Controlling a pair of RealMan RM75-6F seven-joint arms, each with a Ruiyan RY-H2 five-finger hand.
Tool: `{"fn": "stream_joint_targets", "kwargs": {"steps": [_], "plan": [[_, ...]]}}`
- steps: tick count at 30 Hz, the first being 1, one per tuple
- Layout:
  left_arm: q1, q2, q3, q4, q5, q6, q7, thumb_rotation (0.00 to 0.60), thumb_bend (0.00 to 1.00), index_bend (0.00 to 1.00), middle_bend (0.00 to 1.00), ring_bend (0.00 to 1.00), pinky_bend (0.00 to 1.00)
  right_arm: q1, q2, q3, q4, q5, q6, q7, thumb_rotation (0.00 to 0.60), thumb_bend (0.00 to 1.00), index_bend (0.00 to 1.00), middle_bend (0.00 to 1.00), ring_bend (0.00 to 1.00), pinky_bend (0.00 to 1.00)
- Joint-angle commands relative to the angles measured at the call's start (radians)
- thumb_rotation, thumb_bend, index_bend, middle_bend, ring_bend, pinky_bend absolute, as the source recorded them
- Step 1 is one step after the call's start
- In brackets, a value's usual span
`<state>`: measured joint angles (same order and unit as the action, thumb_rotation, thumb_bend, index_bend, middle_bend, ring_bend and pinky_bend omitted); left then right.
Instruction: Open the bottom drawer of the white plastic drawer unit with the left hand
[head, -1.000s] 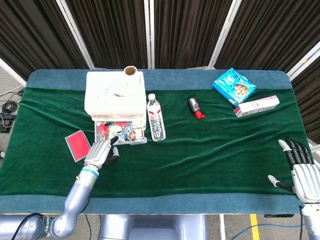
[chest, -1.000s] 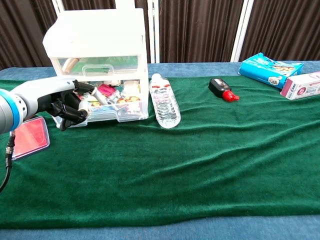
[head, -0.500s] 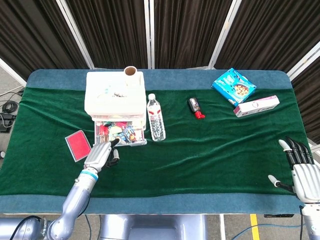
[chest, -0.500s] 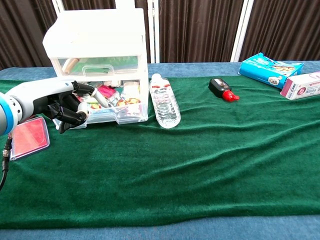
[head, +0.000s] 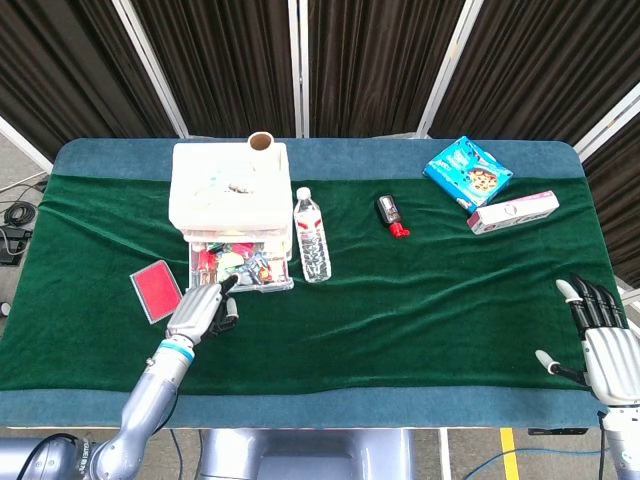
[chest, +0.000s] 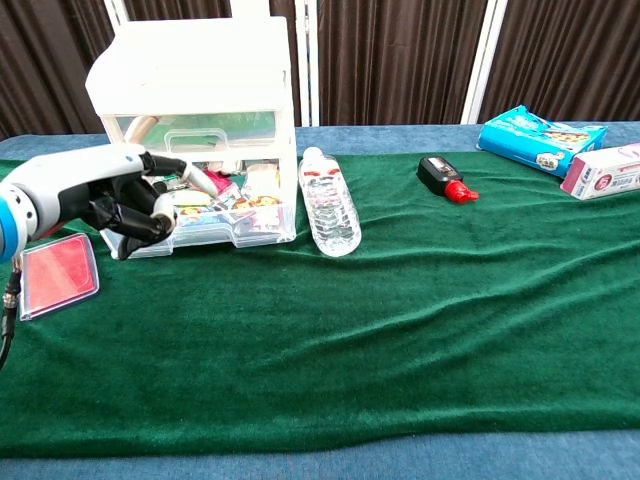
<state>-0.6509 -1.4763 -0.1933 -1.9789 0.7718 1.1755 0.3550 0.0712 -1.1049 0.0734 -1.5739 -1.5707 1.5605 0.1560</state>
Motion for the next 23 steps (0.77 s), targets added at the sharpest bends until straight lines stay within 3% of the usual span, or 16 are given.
{"fn": "stream_joint_targets", "kwargs": {"steps": [1,5,8,10,13,16,18,23], "plan": [[0.017,0.021,0.002,-0.028,0.053,0.012,-0.025,0.6,0.88,0.18,0.79,0.71,0.66,0.001,0.0,0.0,0.002,0.001,-0.001,0.0,0.6,0.03,0.01,0.0,0.0,0.0],[0.079,0.062,0.056,-0.077,0.225,0.085,-0.059,0.6,0.86,0.17,0.78,0.7,0.62,0.001,-0.002,0.001,0.004,0.002,-0.002,-0.003,0.6,0.03,0.01,0.0,0.0,0.0],[0.14,0.088,0.127,-0.066,0.378,0.161,-0.064,0.6,0.79,0.13,0.67,0.61,0.54,0.0,-0.002,0.002,0.004,0.003,0.0,-0.005,0.6,0.03,0.01,0.0,0.0,0.0],[0.179,0.099,0.172,-0.042,0.466,0.209,-0.068,0.6,0.69,0.08,0.56,0.5,0.46,0.0,-0.003,0.002,0.004,0.003,0.001,-0.008,0.6,0.03,0.01,0.0,0.0,0.0],[0.251,0.119,0.242,0.025,0.596,0.294,-0.091,0.6,0.45,0.01,0.24,0.23,0.25,0.001,-0.007,0.001,0.004,0.002,0.0,-0.019,0.6,0.03,0.01,0.0,0.0,0.0],[0.307,0.136,0.289,0.101,0.669,0.348,-0.116,0.6,0.36,0.0,0.04,0.05,0.08,0.002,-0.013,0.001,0.004,-0.001,0.0,-0.036,0.6,0.03,0.01,0.0,0.0,0.0],[0.348,0.139,0.308,0.16,0.703,0.397,-0.102,0.6,0.3,0.0,0.0,0.0,0.0,0.003,-0.018,0.001,0.003,-0.004,0.001,-0.052,0.6,0.03,0.01,0.0,0.0,0.0],[0.435,0.117,0.309,0.293,0.758,0.514,-0.029,0.6,0.21,0.0,0.0,0.0,0.0,0.005,-0.03,-0.001,0.003,-0.006,-0.001,-0.083,0.6,0.04,0.01,0.0,0.0,0.0]]}}
